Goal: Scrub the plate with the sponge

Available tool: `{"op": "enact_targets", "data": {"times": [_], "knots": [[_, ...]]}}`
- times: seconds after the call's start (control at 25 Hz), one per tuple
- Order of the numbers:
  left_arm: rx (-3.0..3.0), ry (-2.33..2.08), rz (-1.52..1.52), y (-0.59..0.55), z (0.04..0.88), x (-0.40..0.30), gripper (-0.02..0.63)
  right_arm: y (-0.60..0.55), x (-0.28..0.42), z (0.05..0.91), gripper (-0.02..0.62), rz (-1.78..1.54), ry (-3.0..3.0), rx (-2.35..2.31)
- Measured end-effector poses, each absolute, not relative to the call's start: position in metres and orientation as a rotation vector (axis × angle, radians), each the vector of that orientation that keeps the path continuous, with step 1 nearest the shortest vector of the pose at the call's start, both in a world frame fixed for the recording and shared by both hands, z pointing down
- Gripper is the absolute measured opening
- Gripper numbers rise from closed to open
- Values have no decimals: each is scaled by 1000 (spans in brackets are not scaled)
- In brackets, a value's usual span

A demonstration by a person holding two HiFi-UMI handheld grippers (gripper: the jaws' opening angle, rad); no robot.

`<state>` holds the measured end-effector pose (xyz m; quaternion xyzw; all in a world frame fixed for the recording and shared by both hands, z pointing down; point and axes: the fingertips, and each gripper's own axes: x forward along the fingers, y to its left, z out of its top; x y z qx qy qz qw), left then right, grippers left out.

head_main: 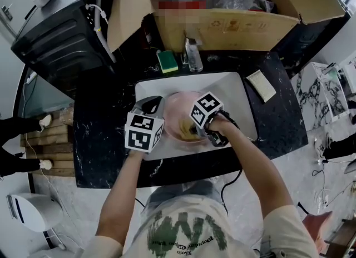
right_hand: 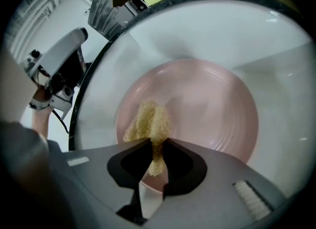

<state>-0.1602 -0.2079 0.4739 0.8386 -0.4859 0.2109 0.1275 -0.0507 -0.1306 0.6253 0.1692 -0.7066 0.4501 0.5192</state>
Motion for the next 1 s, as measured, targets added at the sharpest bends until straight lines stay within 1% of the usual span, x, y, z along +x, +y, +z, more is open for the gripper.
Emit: {"op": "enact_targets", "data": {"times": [0.72, 1.0], "knots": [[2425, -1440, 620, -213, 472, -144, 5, -144, -12, 630, 63, 1087, -1685, 432], [2409, -1459, 625, -217, 472, -141, 5, -155, 1, 632, 63, 1042, -1675, 439]]}}
